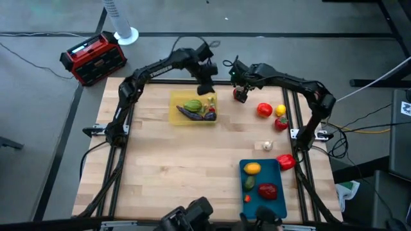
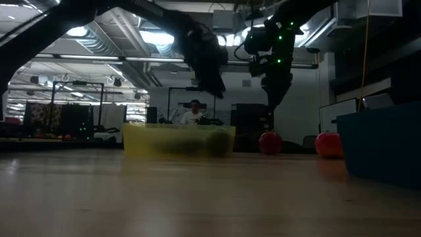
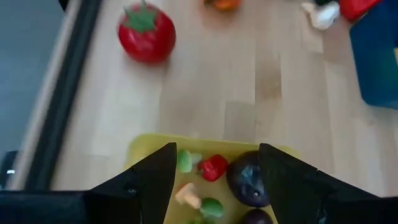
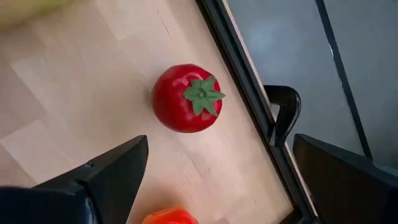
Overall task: Sort produce into baskets
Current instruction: Put the red tomato into the blue bin
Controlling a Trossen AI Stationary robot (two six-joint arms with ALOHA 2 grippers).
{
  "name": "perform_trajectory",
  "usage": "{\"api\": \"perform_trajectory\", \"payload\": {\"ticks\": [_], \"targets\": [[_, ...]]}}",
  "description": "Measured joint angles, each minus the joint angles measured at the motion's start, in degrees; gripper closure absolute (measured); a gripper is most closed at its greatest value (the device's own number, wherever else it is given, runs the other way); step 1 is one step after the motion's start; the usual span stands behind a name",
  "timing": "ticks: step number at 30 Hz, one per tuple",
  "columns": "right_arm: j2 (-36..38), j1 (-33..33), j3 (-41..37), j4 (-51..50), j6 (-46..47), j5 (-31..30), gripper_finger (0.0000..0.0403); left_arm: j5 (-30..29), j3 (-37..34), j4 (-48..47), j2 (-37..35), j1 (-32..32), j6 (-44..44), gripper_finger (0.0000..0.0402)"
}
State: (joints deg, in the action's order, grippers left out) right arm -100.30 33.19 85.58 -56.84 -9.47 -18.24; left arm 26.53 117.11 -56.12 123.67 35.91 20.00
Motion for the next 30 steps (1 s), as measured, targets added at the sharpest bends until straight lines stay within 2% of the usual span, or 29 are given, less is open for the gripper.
{"api": "perform_trajectory", "payload": {"ticks": [7, 11, 15, 22, 30], "targets": [[-0.2, 2.8, 0.0, 3.9, -1.4, 0.5, 0.0008, 0.0, -26.3, 24.5, -10.1, -0.4, -8.0, 0.0178], [-0.2, 5.6, 0.0, 9.8, -1.4, 5.8, 0.0008, -1.7, -38.5, 32.9, -17.0, -0.4, -10.9, 0.0178], [-0.1, 7.5, 0.0, 12.6, -1.0, 11.4, 0.0008, -6.0, -46.1, 33.6, -23.2, -0.9, -13.4, 0.0178], [-2.4, 8.1, 0.0, 10.7, 0.8, 11.8, 0.0008, -8.3, -56.0, 39.8, -32.4, -3.7, -18.1, 0.0178], [-7.3, 8.1, 0.0, 10.2, 0.2, 12.5, 0.0008, -14.2, -65.3, 48.7, -36.7, -9.9, -25.8, 0.0178]]}}
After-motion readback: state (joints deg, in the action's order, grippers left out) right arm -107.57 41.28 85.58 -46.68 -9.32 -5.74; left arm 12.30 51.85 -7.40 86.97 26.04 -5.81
